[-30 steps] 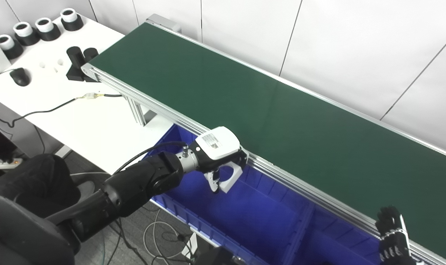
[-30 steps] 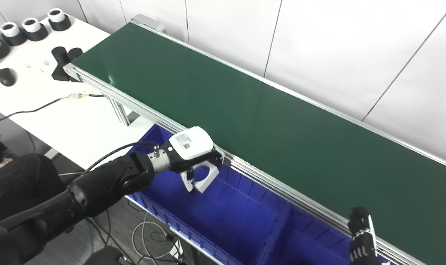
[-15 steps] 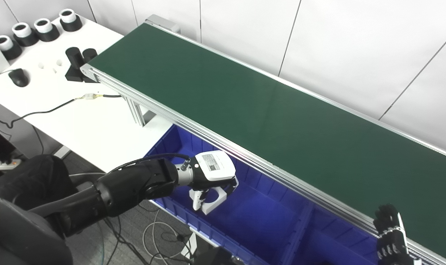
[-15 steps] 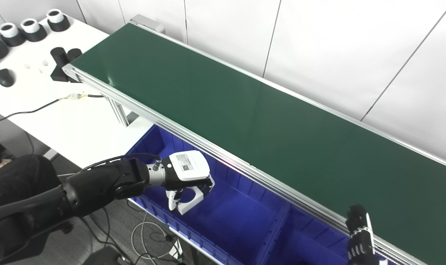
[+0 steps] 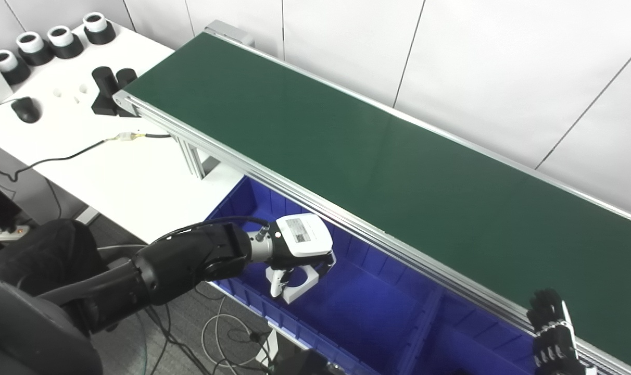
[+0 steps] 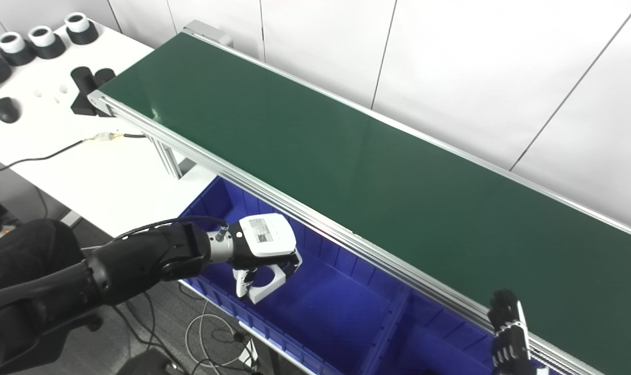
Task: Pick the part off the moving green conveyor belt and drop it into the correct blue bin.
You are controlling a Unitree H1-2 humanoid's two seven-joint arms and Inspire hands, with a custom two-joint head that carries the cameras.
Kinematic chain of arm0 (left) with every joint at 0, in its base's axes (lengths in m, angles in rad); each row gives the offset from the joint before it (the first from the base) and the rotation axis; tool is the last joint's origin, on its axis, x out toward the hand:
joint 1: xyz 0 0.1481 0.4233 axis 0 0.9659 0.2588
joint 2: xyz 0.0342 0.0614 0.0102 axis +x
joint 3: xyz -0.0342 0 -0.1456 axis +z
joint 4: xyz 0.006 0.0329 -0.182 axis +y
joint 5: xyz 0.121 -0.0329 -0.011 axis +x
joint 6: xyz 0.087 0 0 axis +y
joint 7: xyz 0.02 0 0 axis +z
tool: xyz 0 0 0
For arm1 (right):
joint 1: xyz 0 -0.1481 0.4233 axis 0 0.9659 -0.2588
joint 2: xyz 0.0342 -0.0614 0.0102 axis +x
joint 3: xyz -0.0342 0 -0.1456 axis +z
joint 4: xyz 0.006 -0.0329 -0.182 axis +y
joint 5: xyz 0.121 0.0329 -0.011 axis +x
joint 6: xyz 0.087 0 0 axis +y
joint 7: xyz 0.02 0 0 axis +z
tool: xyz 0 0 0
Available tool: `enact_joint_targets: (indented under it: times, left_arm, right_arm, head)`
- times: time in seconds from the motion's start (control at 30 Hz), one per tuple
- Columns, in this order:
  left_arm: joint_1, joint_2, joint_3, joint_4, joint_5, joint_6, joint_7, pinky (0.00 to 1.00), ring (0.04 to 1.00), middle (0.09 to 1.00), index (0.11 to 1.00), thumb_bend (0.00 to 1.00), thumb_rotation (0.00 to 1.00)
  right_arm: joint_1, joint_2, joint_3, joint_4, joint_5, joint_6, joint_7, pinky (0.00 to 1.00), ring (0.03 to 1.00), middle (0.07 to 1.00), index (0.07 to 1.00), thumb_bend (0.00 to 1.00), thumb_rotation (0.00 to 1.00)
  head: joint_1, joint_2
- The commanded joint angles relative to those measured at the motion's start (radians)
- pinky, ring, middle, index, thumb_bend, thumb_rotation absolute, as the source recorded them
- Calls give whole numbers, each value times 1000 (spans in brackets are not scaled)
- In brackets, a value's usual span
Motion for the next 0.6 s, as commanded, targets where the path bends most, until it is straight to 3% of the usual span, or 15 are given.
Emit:
enact_joint_targets:
  times: [0.0,0.17,0.57]
  left_arm:
    - [-20,28,6,-18,31,4,49,538,612,653,639,932,191]
    - [-18,33,6,-3,57,-15,110,563,666,715,686,1000,263]
    - [-15,27,14,9,48,-19,143,543,659,719,689,1000,255]
  right_arm:
    - [-9,9,1,-30,2,-50,-7,941,942,927,940,886,982]
    - [-10,8,4,-25,-1,-50,-12,936,942,929,941,882,980]
    - [-12,8,7,-19,6,-50,-6,929,938,929,943,881,974]
  head:
    - [-2,-1]
    - [-5,-3]
    - [-20,-10]
